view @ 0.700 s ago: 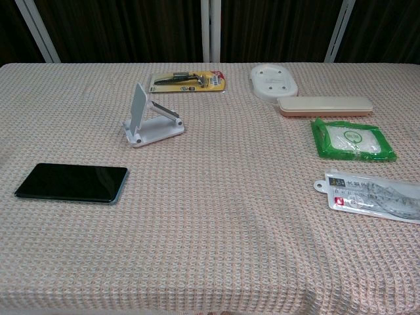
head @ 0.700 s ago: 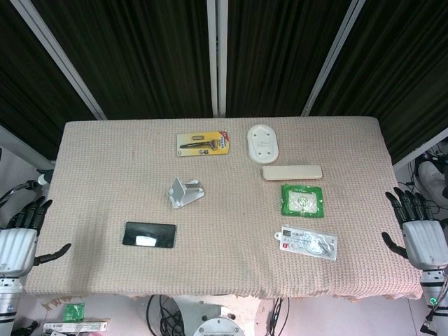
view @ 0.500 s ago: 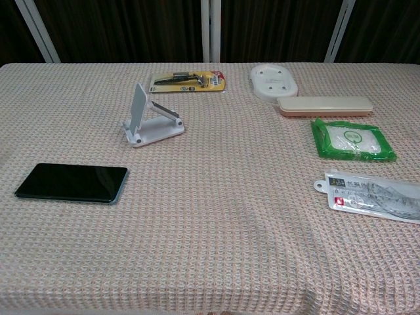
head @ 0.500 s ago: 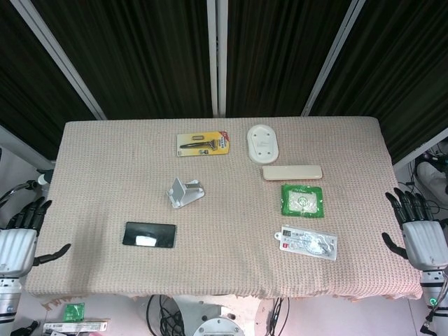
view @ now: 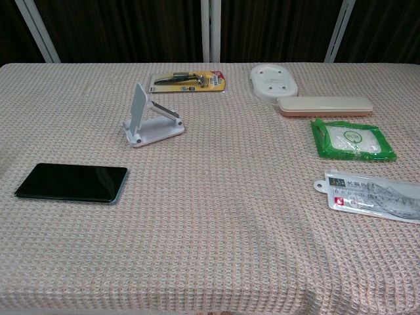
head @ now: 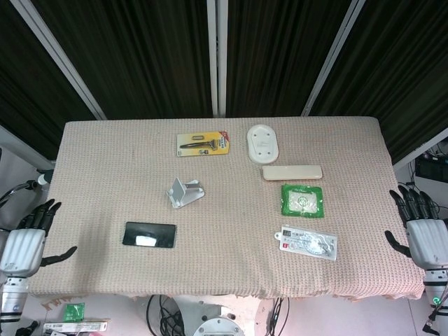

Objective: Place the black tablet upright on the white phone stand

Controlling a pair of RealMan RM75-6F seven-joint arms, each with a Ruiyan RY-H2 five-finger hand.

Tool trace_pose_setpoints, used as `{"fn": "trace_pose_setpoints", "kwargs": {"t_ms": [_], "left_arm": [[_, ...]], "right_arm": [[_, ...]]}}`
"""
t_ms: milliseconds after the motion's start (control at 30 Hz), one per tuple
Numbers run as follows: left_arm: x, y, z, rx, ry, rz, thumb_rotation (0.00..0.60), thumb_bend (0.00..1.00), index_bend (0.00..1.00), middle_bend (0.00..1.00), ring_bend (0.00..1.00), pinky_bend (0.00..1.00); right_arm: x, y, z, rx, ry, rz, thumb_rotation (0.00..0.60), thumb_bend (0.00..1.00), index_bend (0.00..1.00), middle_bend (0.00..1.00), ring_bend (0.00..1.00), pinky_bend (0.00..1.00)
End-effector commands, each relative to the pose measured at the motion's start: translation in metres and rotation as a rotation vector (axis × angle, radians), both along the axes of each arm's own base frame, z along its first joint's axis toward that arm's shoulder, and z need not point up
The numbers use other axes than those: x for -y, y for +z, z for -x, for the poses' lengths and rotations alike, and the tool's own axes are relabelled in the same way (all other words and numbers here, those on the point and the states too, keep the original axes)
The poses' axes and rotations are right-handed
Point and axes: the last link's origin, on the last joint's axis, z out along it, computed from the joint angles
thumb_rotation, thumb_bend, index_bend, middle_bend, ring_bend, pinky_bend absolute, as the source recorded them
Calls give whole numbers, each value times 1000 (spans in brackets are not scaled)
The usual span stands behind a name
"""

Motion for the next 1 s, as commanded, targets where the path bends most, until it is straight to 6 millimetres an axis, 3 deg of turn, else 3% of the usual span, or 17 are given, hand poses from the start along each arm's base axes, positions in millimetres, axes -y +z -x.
{"fn": "trace_pose_setpoints", "kwargs": {"t_ms": [33,267,400,600,1000], "left_arm": [[-11,-10,-19,-16,-28,68,462,116,68,49,87,234],[-33,-49,-72,-20,-104,243,467,116,84,49,88,233],[-43,-69,-89,-10,-117,324,467,117,117,49,87,232],[-51,-97,-101,3,-147,393,467,137,159,66,87,232],[-52,-149,-106,68,-105,456,465,151,125,80,87,232]], "right_arm": [[2,1,1,-2,-1,1,600,190,0,0,0,0],[-1,8,-1,10,10,21,600,191,0,0,0,0],[-3,12,2,9,3,31,600,190,0,0,0,0],[-5,19,3,11,5,39,600,207,0,0,0,0],[-6,24,2,3,8,47,600,209,0,0,0,0]]}}
